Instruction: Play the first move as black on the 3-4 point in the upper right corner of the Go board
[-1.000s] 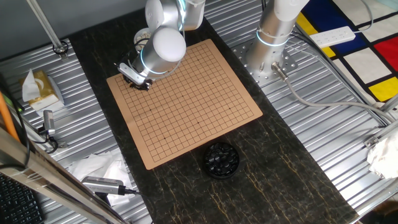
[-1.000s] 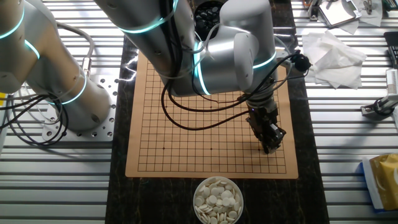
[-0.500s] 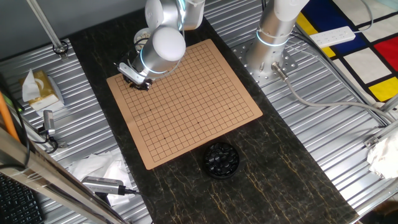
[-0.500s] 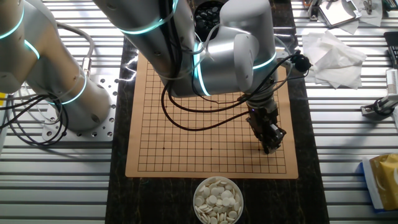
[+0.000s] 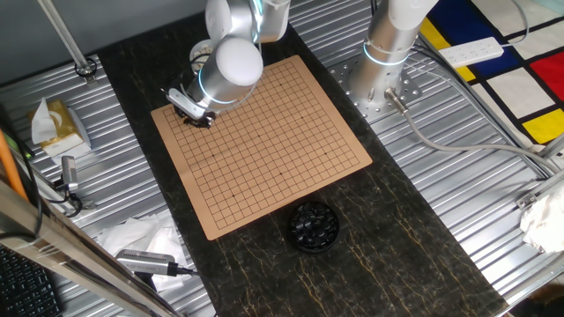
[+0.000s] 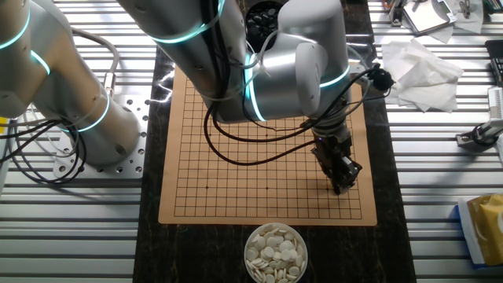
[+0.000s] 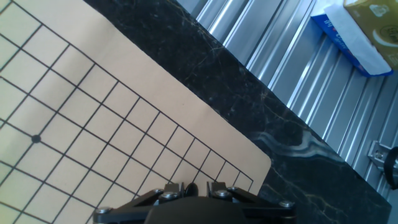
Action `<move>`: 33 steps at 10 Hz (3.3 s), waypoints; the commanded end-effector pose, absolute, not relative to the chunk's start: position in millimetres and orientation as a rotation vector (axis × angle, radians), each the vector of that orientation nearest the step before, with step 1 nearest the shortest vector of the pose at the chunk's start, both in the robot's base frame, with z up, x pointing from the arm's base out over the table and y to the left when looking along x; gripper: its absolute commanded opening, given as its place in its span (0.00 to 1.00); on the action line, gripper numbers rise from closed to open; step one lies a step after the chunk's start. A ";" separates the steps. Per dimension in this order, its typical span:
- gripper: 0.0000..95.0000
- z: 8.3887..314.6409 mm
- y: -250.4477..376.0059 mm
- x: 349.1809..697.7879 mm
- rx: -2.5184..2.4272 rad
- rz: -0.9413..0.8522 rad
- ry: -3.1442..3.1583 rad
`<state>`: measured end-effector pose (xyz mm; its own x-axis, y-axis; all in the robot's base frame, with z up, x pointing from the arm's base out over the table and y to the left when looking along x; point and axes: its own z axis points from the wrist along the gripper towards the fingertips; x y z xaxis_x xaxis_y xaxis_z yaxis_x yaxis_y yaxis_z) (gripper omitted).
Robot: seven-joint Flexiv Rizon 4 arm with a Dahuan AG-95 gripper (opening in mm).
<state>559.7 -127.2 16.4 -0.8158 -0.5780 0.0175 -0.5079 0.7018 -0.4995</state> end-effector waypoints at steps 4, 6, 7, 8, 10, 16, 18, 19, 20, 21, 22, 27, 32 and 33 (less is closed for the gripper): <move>0.20 18.2 -124.5 561.5 -0.877 -0.736 2.785; 0.20 19.2 -123.1 562.5 -0.874 -0.733 2.792; 0.20 19.3 -122.9 562.7 -0.870 -0.727 2.795; 0.20 19.3 -122.9 562.7 -0.872 -0.726 2.798; 0.20 19.6 -122.7 562.5 -0.869 -0.718 2.809; 0.20 32.1 -111.8 550.9 -0.876 -0.698 2.829; 0.00 38.5 -105.4 542.9 -0.801 -0.616 2.869; 0.00 41.9 -101.8 538.3 -0.763 -0.576 2.883; 0.00 45.7 -97.5 532.6 -0.685 -0.500 2.900; 0.00 46.8 -96.2 530.9 -0.647 -0.438 2.908; 0.00 47.2 -95.4 530.4 -0.588 -0.311 2.911; 0.00 54.0 -65.7 521.9 -0.327 -0.010 2.935; 0.00 52.6 -51.1 518.6 -0.298 0.015 2.919; 0.00 52.4 -50.9 518.6 -0.313 0.010 2.925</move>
